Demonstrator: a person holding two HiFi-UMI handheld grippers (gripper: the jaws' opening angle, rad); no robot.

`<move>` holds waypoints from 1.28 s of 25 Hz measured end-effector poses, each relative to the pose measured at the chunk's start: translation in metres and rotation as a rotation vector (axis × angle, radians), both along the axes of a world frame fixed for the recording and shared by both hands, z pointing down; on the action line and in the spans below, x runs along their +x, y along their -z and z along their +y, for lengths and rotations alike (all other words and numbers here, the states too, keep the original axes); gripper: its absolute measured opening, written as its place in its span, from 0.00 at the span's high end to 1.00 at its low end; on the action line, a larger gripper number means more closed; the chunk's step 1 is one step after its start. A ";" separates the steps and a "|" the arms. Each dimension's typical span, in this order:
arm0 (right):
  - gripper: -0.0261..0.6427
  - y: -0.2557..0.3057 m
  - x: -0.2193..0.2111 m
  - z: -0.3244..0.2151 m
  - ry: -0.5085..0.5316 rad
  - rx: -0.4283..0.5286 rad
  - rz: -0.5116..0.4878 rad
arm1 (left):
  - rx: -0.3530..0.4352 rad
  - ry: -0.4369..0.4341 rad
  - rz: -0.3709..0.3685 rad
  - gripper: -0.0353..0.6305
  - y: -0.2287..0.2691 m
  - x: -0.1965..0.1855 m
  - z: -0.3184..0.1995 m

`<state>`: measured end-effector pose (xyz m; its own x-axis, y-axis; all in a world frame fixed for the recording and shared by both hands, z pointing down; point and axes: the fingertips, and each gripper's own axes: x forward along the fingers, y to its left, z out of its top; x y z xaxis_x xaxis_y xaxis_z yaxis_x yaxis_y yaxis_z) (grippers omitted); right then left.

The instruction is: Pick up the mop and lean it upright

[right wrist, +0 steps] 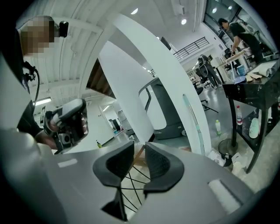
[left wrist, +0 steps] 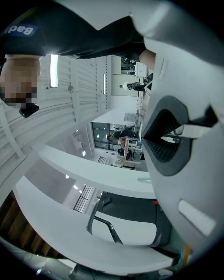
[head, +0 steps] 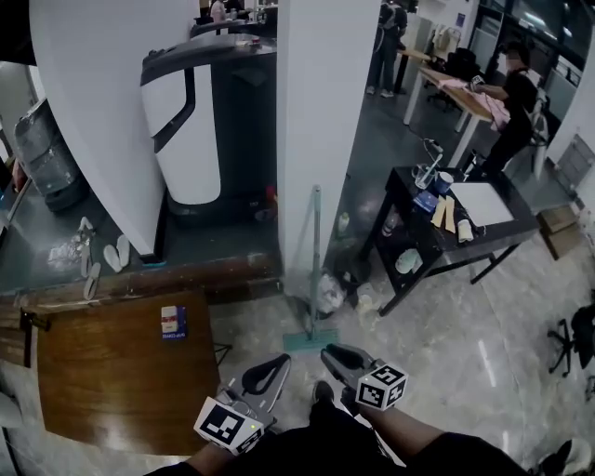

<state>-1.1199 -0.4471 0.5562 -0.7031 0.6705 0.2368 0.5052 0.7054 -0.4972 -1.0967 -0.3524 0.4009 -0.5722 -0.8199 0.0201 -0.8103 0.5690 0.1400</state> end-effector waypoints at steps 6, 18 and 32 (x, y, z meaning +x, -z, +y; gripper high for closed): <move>0.89 0.042 0.073 0.025 -0.064 -0.007 -0.057 | 0.043 -0.059 0.060 0.92 -0.001 0.051 0.020; 0.95 0.107 0.194 0.016 0.042 -0.144 -0.135 | 0.040 -0.024 0.045 0.92 0.021 0.171 -0.012; 0.95 0.161 0.326 -0.031 0.179 0.050 -0.333 | 0.014 0.040 0.062 0.92 0.037 0.311 -0.060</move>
<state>-0.7941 -0.4785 0.3956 -0.6202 0.7828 0.0503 0.7505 0.6108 -0.2522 -0.7856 -0.4129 0.3642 -0.6025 -0.7968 0.0456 -0.7764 0.5985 0.1975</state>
